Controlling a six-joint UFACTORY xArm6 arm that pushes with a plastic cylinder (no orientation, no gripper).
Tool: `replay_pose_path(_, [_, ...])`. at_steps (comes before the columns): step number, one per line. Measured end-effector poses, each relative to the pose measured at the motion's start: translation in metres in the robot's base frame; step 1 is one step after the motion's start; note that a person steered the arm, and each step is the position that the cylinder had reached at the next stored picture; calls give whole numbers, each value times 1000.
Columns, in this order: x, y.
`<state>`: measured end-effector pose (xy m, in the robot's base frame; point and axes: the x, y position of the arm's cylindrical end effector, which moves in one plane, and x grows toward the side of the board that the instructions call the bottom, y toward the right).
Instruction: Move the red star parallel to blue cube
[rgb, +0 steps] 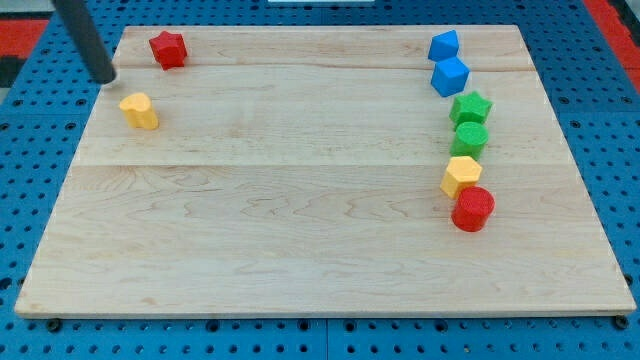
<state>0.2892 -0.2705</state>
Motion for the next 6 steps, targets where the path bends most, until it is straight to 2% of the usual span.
replay_pose_path(2, [-26, -10])
replay_pose_path(3, [-53, 36])
replay_pose_path(4, [-50, 81])
replay_pose_path(5, [-28, 120])
replay_pose_path(6, [11, 144])
